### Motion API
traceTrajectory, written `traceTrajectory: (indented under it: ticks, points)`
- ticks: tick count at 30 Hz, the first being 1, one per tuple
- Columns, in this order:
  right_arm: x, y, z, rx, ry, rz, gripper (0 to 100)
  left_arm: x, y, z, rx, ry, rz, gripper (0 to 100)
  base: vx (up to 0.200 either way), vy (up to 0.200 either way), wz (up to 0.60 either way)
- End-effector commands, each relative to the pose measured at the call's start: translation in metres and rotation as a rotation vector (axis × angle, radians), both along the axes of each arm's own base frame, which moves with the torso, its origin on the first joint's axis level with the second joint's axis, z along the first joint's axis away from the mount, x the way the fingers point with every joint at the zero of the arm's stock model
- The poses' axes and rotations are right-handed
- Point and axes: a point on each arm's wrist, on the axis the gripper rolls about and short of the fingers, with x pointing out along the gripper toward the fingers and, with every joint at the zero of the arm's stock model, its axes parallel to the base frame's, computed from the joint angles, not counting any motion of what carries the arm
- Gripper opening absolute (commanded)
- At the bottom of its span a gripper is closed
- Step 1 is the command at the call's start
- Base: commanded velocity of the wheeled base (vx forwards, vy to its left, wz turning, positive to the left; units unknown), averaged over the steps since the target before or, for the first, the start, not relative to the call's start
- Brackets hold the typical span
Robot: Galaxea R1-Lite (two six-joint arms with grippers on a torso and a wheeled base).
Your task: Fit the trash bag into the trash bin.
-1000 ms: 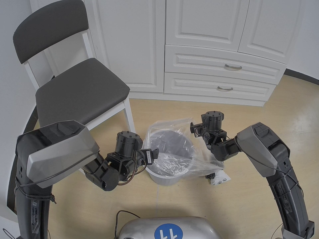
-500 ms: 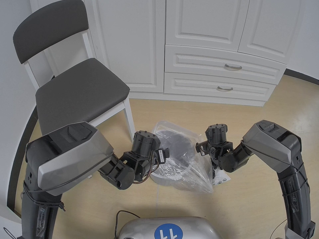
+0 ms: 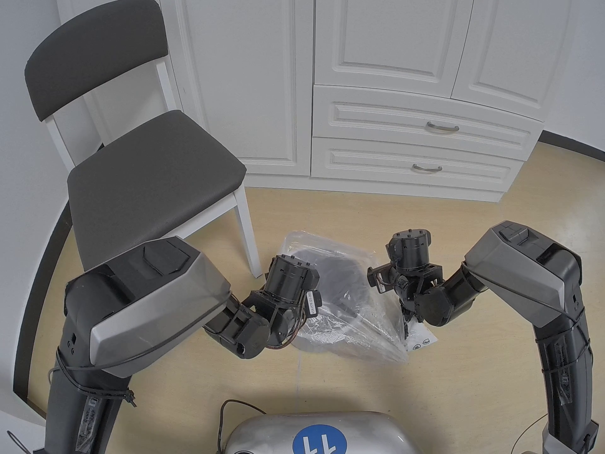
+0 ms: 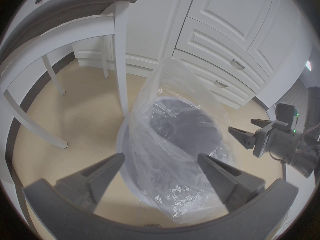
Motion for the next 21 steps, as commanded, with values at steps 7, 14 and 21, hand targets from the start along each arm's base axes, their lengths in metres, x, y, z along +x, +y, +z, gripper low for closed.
traceTrajectory:
  ticks: [7, 14, 21]
  points:
    - [-0.003, -0.007, -0.001, 0.028, 0.012, -0.024, 100, -0.005, 0.002, -0.001, 0.030, 0.020, -0.007, 0, 0.000, 0.000, 0.00]
    - [-0.004, -0.010, 0.001, 0.024, 0.020, -0.027, 100, -0.020, 0.020, 0.011, 0.075, 0.039, -0.047, 0, 0.000, 0.000, 0.00]
    - [-0.017, -0.023, 0.012, 0.017, 0.043, -0.032, 100, -0.025, 0.042, 0.021, 0.057, 0.078, -0.120, 0, 0.000, 0.000, 0.00]
